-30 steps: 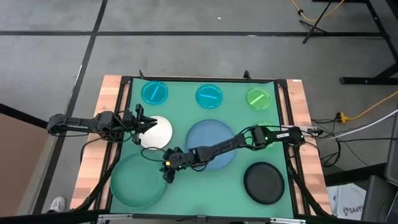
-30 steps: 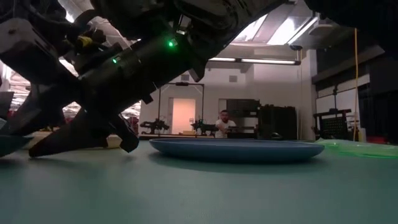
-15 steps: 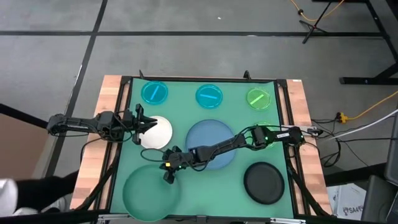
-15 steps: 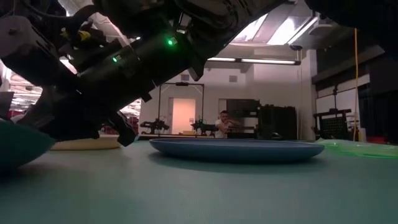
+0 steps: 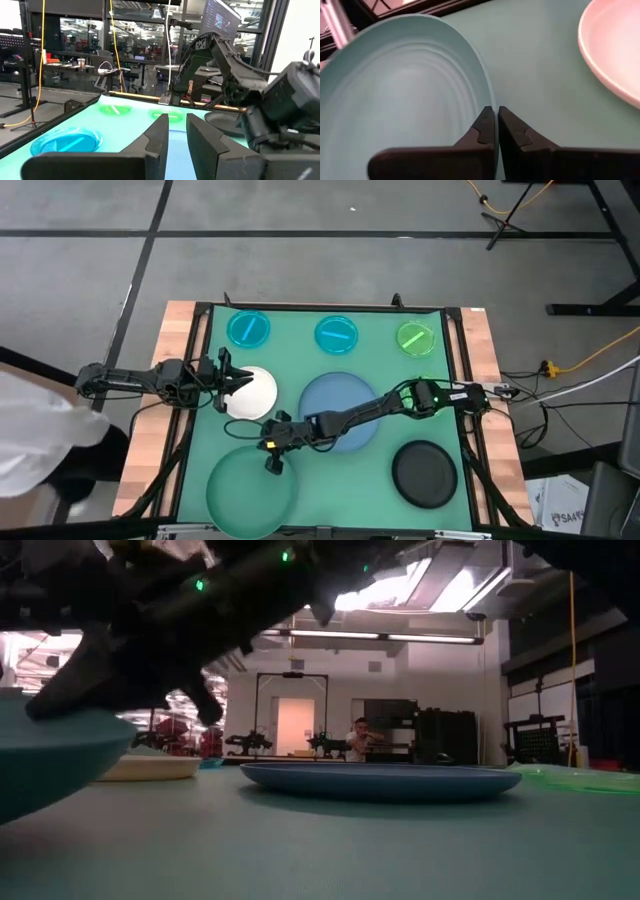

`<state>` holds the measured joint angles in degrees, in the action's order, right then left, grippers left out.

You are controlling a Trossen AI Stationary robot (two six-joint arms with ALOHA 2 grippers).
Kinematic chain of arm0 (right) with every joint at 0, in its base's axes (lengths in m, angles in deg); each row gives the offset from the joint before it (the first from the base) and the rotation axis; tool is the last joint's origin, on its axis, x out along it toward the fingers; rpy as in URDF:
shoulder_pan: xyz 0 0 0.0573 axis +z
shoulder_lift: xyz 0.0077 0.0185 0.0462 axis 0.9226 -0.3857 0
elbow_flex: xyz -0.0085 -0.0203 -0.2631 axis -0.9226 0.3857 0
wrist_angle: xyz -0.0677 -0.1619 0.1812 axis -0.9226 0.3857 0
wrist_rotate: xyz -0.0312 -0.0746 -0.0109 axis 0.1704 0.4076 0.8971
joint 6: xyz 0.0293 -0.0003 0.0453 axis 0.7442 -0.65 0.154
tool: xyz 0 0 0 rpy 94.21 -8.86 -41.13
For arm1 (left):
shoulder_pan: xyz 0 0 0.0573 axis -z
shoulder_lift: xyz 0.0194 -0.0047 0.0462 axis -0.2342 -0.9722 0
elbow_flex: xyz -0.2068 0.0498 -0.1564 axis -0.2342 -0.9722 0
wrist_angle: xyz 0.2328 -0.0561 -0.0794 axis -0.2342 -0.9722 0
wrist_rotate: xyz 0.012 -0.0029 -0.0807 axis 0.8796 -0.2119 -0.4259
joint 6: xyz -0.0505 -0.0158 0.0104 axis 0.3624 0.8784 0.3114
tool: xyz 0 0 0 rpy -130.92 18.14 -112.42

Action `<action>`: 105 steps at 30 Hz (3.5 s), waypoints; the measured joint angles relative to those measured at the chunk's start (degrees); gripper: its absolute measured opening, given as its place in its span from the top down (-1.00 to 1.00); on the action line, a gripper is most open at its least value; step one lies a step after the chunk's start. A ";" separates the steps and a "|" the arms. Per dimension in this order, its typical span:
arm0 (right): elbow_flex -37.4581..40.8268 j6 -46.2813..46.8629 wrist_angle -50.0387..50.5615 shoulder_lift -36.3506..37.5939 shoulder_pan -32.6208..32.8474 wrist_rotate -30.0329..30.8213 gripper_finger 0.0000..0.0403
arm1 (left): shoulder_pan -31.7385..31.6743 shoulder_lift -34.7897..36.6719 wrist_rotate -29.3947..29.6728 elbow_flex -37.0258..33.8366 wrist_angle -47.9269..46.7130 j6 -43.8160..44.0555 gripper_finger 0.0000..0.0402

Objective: Stack plastic plates
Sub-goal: Stack the green plate on top of the blue plate

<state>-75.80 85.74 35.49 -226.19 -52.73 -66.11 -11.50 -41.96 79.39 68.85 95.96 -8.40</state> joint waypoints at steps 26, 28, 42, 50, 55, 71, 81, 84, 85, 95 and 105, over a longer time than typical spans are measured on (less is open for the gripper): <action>-0.07 -7.65 21.93 8.42 -2.24 6.93 1.00 | 0.00 0.00 0.02 0.00 -0.82 0.00 0.70; -0.04 -8.31 23.76 8.75 -2.36 7.44 1.00 | 0.00 0.02 0.02 0.00 -0.81 0.00 0.70; -0.07 -11.85 29.88 11.49 -2.27 10.47 1.00 | 0.01 0.02 0.02 0.00 -0.85 0.13 0.70; -0.07 -11.60 33.33 11.60 -2.18 10.95 1.00 | 0.00 0.02 -0.10 0.01 -0.86 0.15 0.70; 0.00 -11.46 36.69 13.60 -1.46 12.46 1.00 | 0.01 0.00 -0.32 0.00 -1.64 0.11 0.70; 0.00 -8.44 48.15 20.52 -1.46 21.33 1.00 | 0.02 0.02 -0.44 0.00 -4.73 0.02 0.70; 7.93 -3.18 49.99 29.70 -1.46 25.02 1.00 | 0.01 0.02 -1.28 0.00 -4.70 0.11 0.70; 16.65 -0.89 47.10 36.12 -1.51 25.66 1.00 | 0.02 0.02 -1.31 0.00 -4.70 0.11 0.70; 19.85 -0.23 45.60 38.41 -1.63 25.74 1.00 | 0.00 0.02 -1.31 0.01 -4.70 0.09 0.70; 48.23 3.56 27.63 58.27 -5.78 25.37 1.00 | 0.00 0.02 -1.29 0.02 -4.67 0.03 0.70; 66.65 3.30 10.61 63.12 -13.38 16.60 1.00 | 0.00 0.02 -1.29 0.00 -4.64 0.00 0.70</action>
<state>-9.16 89.04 46.11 -163.07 -66.11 -49.51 -11.50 -41.94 78.10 68.85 91.32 -8.40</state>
